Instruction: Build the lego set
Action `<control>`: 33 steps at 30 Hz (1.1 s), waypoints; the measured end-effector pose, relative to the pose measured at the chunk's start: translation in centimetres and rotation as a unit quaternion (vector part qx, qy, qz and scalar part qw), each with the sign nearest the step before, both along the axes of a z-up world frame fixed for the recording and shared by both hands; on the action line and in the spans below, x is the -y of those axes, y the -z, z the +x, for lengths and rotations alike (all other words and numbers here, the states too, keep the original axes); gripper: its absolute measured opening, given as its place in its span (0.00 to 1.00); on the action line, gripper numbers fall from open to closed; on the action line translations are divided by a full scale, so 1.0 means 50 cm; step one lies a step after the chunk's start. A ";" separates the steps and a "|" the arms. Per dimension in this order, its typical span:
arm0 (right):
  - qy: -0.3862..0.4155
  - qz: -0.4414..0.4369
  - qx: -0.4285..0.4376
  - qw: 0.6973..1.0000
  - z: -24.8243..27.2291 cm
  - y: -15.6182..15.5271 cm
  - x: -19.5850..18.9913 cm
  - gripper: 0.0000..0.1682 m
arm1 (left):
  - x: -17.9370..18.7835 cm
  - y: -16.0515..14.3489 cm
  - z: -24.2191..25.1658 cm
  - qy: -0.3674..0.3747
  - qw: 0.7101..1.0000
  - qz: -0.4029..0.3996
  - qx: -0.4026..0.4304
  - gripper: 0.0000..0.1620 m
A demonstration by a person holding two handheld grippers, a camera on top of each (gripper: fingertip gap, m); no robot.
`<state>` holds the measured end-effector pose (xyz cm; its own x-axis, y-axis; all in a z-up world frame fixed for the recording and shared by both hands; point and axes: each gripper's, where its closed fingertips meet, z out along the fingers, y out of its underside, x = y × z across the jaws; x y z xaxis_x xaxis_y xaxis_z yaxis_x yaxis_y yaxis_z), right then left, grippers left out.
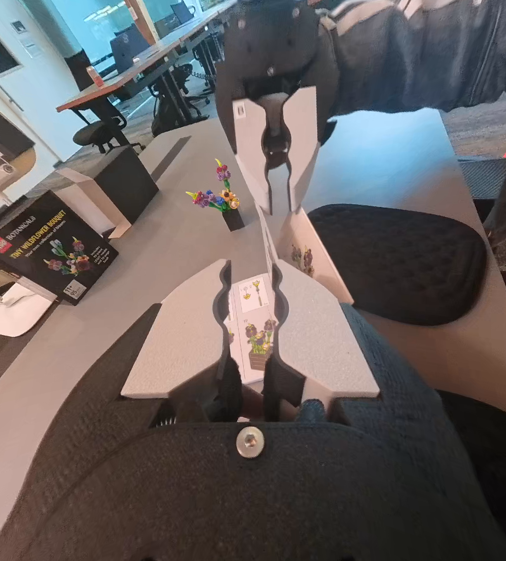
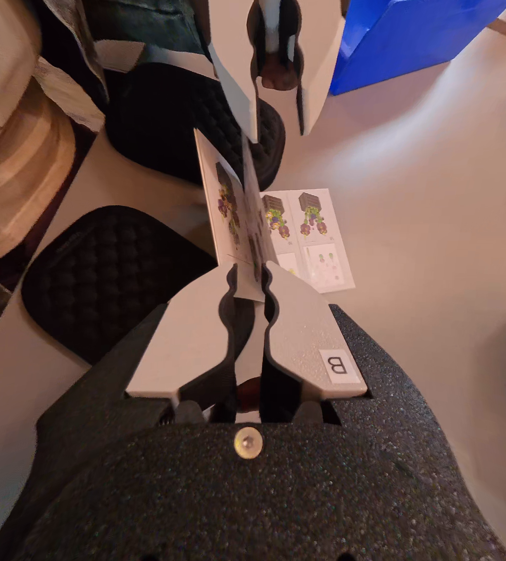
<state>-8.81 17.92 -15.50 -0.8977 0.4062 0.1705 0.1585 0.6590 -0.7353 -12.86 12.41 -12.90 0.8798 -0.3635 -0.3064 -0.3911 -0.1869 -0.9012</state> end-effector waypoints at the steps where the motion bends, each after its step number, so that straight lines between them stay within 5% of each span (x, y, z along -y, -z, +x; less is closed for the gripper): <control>1: -0.002 -0.006 0.010 1.000 0.001 0.001 0.004 0.09 | 0.000 -0.005 -0.001 -0.001 1.000 0.005 0.006 0.16; 12: 0.011 -0.008 0.062 0.998 0.034 0.026 0.051 0.29 | -0.013 0.035 -0.014 -0.016 0.999 -0.031 -0.036 0.16; 17: 0.045 0.065 -0.024 0.997 0.022 0.052 0.055 0.22 | -0.011 0.050 -0.025 -0.025 0.999 -0.041 -0.016 0.16; 20: 0.052 0.151 -0.130 0.979 -0.011 0.061 0.036 0.02 | -0.007 0.070 -0.038 -0.046 0.995 -0.060 -0.066 0.15; 24: 0.000 0.283 -0.232 0.931 -0.050 0.071 0.009 0.00 | -0.002 0.121 -0.079 -0.090 0.978 -0.113 -0.152 0.14; 33: -0.128 0.355 -0.252 0.891 -0.094 0.116 -0.011 0.02 | -0.049 0.207 -0.173 -0.128 0.918 -0.242 -0.286 0.09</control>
